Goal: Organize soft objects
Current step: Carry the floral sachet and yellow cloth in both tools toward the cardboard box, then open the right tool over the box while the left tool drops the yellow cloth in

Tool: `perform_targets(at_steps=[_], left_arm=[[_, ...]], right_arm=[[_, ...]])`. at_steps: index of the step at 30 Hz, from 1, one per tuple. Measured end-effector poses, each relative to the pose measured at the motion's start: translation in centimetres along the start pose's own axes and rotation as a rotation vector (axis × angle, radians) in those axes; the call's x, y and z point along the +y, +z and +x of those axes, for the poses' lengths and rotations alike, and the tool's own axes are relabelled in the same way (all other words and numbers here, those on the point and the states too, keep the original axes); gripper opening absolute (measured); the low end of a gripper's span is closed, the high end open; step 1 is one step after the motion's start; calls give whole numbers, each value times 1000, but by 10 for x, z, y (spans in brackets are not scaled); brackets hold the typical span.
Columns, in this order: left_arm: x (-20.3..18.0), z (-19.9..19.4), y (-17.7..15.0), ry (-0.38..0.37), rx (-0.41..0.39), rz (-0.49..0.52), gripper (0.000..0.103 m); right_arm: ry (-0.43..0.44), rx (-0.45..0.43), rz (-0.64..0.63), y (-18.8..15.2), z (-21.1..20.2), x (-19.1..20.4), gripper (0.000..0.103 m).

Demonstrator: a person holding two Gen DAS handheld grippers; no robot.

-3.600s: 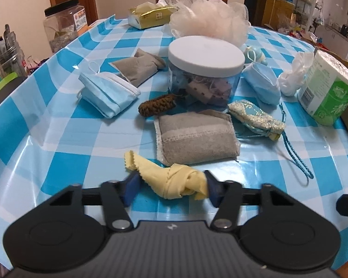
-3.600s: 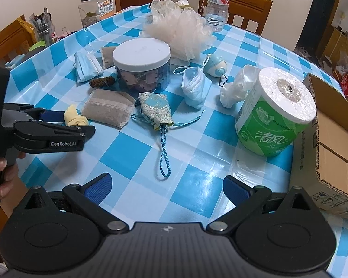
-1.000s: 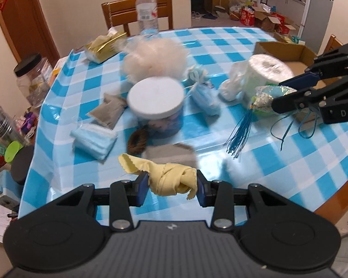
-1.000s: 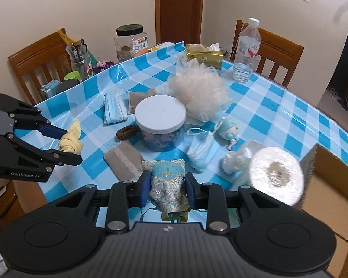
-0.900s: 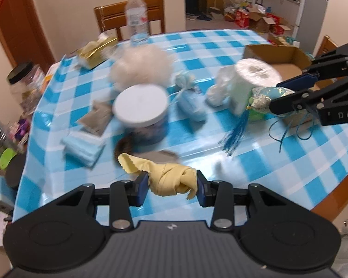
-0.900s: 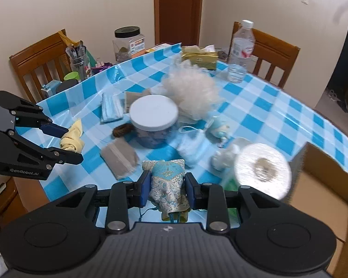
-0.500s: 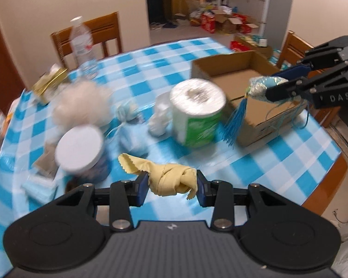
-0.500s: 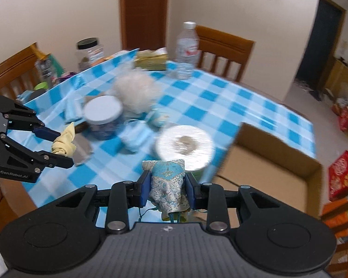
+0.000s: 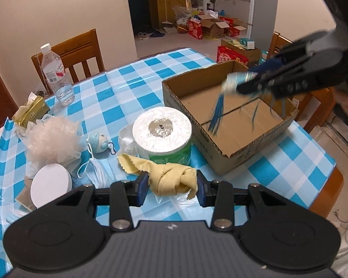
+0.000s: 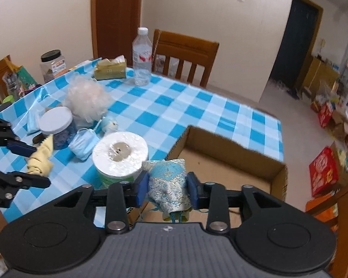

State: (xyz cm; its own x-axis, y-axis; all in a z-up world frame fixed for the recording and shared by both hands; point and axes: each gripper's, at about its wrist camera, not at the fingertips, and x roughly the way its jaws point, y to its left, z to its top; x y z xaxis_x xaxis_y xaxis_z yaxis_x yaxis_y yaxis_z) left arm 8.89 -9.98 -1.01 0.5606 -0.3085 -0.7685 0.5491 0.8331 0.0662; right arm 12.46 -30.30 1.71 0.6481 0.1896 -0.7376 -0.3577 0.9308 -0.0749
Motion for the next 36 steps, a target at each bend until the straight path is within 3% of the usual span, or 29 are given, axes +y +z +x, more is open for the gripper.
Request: perform_targets(at_steps=[2,4,7,13,22,30,31,32,34,36], left_arm=[[-1,1,4,15,-1,-7,39],[-3,3,9,27,-2,-10,39],[-5,6,17,40,-5,-1,39],[-11,18,45,43,-35,22,39],[-34,60,111,-19,-112,74,40],[-49,113,146,-69,-96,91,43],[-49,117,148,-70,-95,87,50],[-49,122,150,-69,-98,82,70],[-50,128,152,-60,-106,75,99],[-50,127,151,-32,-139,67,101]], right_arm=[[37,15,24,-5,10,-4,74],[43,22,44,-9,18,-6,86],[66,43,69,-15,26,-9,94],[35,77,116,-28,33,-12,102],[-52,95,238,-51,33,-29,103],[-96,77,303,-62,24,-45,103],[-98,75,310,-63,23,-47,103],[-101,72,319,-64,22,-49,103],[-110,70,328,-66,20,-52,103],[-123,73,329,-66,20,-53,103]])
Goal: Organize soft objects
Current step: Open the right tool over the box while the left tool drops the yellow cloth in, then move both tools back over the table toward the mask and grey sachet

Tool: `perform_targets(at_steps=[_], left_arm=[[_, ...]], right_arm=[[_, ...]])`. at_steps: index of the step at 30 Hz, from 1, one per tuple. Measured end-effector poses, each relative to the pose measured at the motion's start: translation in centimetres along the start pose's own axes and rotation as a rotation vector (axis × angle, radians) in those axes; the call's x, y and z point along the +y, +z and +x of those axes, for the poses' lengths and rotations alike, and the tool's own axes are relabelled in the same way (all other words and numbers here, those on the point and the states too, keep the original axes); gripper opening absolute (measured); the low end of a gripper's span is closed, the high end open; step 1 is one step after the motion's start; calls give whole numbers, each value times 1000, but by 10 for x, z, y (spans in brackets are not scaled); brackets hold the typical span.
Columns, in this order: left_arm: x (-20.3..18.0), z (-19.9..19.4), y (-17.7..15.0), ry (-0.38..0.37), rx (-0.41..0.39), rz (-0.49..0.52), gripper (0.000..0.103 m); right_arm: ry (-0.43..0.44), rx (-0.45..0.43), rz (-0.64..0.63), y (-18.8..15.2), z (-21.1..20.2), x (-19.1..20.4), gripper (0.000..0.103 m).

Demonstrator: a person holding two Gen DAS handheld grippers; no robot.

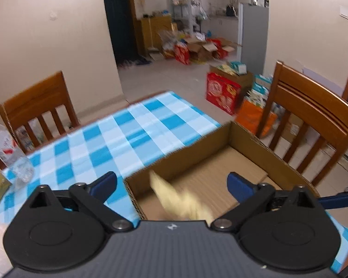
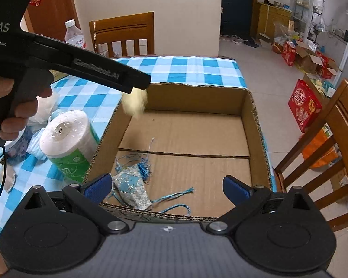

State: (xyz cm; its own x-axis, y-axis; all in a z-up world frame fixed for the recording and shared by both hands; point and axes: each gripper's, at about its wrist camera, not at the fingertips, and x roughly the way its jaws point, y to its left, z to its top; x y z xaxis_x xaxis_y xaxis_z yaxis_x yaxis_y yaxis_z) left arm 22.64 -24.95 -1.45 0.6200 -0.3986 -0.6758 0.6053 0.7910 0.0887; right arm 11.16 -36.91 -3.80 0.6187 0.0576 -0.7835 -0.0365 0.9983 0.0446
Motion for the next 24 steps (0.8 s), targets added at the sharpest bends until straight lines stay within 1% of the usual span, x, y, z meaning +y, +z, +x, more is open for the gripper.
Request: perform_targets(at_steps=[1,5,10,18,21,24], left_arm=[[0,-2,0,8,-11,7,101],[3,-13,-7,40,-16,13,101],[13,-38,-25,64,-24,-37,101],[22,-78,-65,133,-31,-102,102],[24,-90,-84,172,-27,-113,102],[31,-98,-105,207,-6,-141,102]], right_arm=[[-8,-1,0,0,0,-1,103],[-18,-1,0,-1,-1,-1,103],[-29,1,-8,0,0,4,103],[-51,-2,-39,2,0,21,103],[-53,-5,-59,1,-2,31,103],[-49,-3,-83,0,-2,40,103]])
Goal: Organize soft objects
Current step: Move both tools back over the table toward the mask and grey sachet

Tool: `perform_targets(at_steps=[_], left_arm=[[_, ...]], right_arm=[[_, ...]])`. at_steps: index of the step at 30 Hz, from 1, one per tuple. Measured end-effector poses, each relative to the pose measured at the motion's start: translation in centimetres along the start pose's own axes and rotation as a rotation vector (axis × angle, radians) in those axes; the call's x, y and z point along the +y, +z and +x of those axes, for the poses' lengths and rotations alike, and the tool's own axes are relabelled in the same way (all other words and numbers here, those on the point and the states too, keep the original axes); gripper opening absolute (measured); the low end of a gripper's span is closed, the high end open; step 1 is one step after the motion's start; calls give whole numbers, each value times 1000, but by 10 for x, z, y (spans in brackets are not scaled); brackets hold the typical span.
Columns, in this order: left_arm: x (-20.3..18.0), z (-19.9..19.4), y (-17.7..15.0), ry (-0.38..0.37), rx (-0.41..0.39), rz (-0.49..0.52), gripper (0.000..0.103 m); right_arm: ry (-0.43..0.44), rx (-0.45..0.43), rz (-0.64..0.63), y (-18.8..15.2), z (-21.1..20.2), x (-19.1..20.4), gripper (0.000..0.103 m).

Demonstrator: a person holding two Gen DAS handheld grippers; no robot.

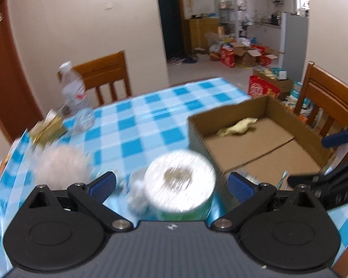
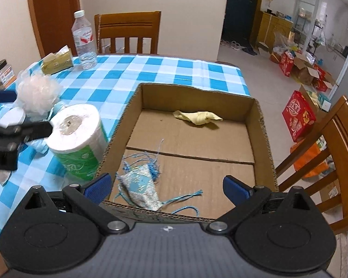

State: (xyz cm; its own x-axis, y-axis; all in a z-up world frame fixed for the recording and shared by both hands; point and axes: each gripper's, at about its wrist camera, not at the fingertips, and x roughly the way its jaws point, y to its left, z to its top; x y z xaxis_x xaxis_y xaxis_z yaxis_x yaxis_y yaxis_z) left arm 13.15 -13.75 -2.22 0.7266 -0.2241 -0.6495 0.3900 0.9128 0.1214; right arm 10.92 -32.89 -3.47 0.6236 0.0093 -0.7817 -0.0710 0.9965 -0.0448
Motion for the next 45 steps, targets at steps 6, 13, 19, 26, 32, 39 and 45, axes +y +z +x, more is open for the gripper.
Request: perform_targets(at_steps=[6,13,19,26,32,39,45], left_arm=[[28,-13,-36,47,59,-66,102],[70,-25,-72,64,121,-123,102],[107,-32,-98,66,159,-166,102],[154,-32,-131,83,205,-224,102],[192,-35,-156,104,237,-276,102],[228,-39,-175,162,279,-310,102],[248,-46,-184,173,284,-338,102]], right_arm=[[28,26,-27,-3,0,23,103],[81,60,-76,-7,0,66,103],[99,73,-127,-9,3,112,103],[163,85,-223,-12,15,172,103],[258,110,-317,-19,40,228,103],[351,142,-421,-27,76,290,103],[398,129,-468,-21,94,321,103]])
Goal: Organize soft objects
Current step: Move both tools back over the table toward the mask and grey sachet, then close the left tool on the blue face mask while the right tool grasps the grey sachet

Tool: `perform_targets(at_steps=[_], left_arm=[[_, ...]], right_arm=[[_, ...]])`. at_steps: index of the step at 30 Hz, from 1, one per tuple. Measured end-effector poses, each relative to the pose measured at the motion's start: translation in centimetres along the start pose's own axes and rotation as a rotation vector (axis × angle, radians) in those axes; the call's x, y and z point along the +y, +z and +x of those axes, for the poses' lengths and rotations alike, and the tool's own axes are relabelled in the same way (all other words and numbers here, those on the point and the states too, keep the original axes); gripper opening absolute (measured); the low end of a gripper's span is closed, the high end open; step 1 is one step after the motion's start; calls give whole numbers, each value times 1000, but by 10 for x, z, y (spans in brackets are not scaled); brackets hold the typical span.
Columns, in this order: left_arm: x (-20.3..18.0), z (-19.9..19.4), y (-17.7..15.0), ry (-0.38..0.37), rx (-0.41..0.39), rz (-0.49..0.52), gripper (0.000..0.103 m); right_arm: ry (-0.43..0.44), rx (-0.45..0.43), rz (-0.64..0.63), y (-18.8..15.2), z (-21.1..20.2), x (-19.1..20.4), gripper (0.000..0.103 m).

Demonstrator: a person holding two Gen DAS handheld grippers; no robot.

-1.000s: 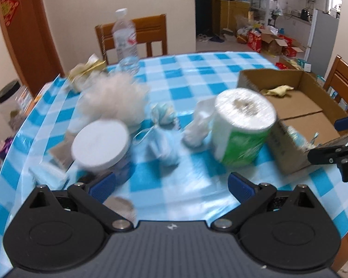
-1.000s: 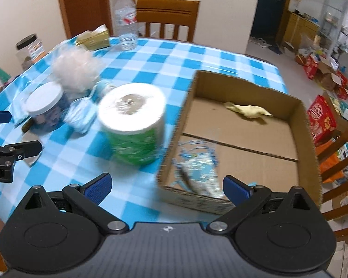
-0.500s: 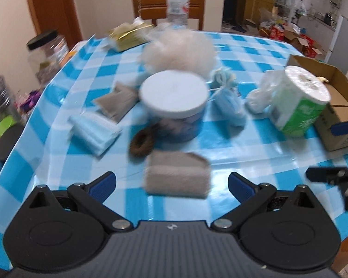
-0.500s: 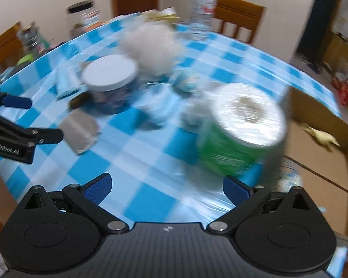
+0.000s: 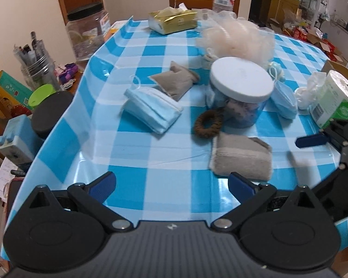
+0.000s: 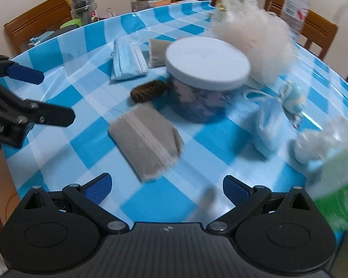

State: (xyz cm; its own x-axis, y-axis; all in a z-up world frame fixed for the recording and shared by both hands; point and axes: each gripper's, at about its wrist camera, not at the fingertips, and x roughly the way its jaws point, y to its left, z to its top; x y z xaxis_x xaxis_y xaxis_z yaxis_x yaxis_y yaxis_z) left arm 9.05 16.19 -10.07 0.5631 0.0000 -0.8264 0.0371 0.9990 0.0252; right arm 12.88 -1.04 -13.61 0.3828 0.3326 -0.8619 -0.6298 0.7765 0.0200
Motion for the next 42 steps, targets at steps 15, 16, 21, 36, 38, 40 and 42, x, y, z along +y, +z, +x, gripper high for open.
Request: perform_targets(at_steps=[15,16,21,36,38,40,42], left_arm=[[15,9,5,5,8,-10,102],[16,10,6,2,7,-10,102],[15,18,12,-2,11,0,102],[20,76,64,50,2,-50,102],[22,85,74,54,-5,-75,102],[23,95,81,68,-28,-99,102],[21,105,85,83,-26,-110,102]], right_arm=[[59,-21,-46,36,41,13,103],[64,-19,-52,37,42,15,103],[78,0,-117,33,42,30,103],[75,-29,-163,20,37,42,103],[76,-34,-163,19,37,41,103],[75,-39,-164,18,37,42,103],[74,-36,-164,18,35,42,103]])
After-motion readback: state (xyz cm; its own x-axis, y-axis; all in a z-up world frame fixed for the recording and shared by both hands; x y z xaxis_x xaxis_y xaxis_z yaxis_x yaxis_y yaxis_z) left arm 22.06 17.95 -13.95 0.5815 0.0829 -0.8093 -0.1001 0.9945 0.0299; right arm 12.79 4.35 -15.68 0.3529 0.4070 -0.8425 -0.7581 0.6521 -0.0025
